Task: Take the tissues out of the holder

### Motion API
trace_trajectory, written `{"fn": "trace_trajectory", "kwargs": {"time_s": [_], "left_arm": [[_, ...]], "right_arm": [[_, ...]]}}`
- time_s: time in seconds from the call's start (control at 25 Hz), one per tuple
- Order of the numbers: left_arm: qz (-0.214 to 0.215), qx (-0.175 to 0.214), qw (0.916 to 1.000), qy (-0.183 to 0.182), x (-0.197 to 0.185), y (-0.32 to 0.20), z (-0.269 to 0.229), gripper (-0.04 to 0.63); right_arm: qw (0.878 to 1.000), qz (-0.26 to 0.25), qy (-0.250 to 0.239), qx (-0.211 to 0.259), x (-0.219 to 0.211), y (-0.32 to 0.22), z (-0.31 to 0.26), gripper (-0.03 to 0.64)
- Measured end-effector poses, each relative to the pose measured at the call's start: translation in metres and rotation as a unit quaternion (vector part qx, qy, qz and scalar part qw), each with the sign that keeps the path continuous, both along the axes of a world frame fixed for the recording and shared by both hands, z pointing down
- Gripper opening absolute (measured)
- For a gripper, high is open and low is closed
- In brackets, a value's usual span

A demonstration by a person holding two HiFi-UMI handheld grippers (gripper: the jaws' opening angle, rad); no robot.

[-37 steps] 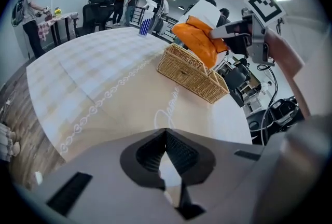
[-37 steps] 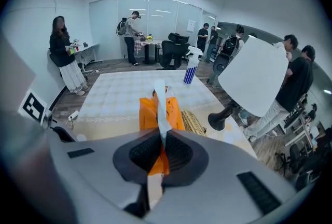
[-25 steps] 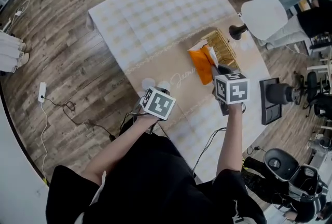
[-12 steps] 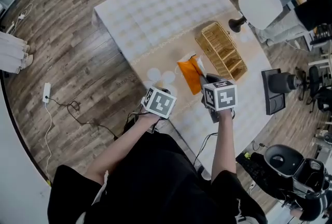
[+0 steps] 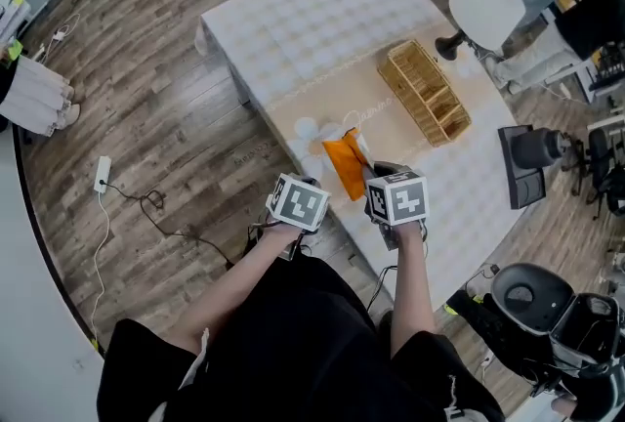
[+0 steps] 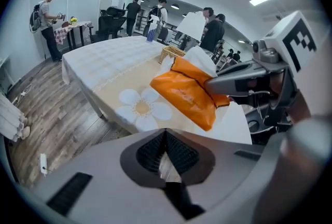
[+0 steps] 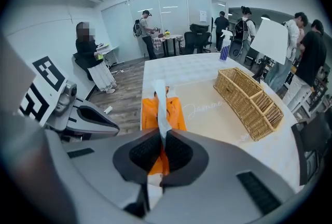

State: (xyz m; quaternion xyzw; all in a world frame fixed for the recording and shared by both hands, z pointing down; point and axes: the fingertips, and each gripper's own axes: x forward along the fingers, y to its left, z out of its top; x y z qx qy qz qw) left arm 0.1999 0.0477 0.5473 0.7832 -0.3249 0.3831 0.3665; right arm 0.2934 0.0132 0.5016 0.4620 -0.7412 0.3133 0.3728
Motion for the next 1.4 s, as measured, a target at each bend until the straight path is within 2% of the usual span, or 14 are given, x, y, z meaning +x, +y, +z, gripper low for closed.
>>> {"fn": "trace_trajectory", "kwargs": {"time_s": [0.4, 0.56, 0.72, 1.0, 1.4], "left_arm": [[-0.040, -0.002, 0.9991, -0.017, -0.045, 0.038, -0.010, 0.002], [-0.055, 0.002, 0.9984, -0.012, -0.056, 0.033, -0.013, 0.002], [-0.062, 0.004, 0.9980, -0.011, -0.067, 0.023, -0.014, 0.002], [-0.065, -0.010, 0.9979, -0.001, -0.099, -0.020, -0.016, 0.002], [-0.033, -0.014, 0.9993, 0.007, -0.154, -0.104, -0.014, 0.002]], "right_arm": [[0.999, -0.009, -0.029, -0.009, -0.040, 0.042, -0.005, 0.015], [0.999, -0.010, -0.044, -0.018, -0.052, 0.042, -0.004, 0.015], [0.999, -0.012, -0.038, -0.018, -0.064, 0.037, -0.003, 0.015], [0.999, -0.004, -0.032, -0.017, -0.099, -0.005, -0.006, 0.015], [1.000, 0.013, -0.019, -0.020, -0.158, -0.084, -0.010, 0.015]]}}
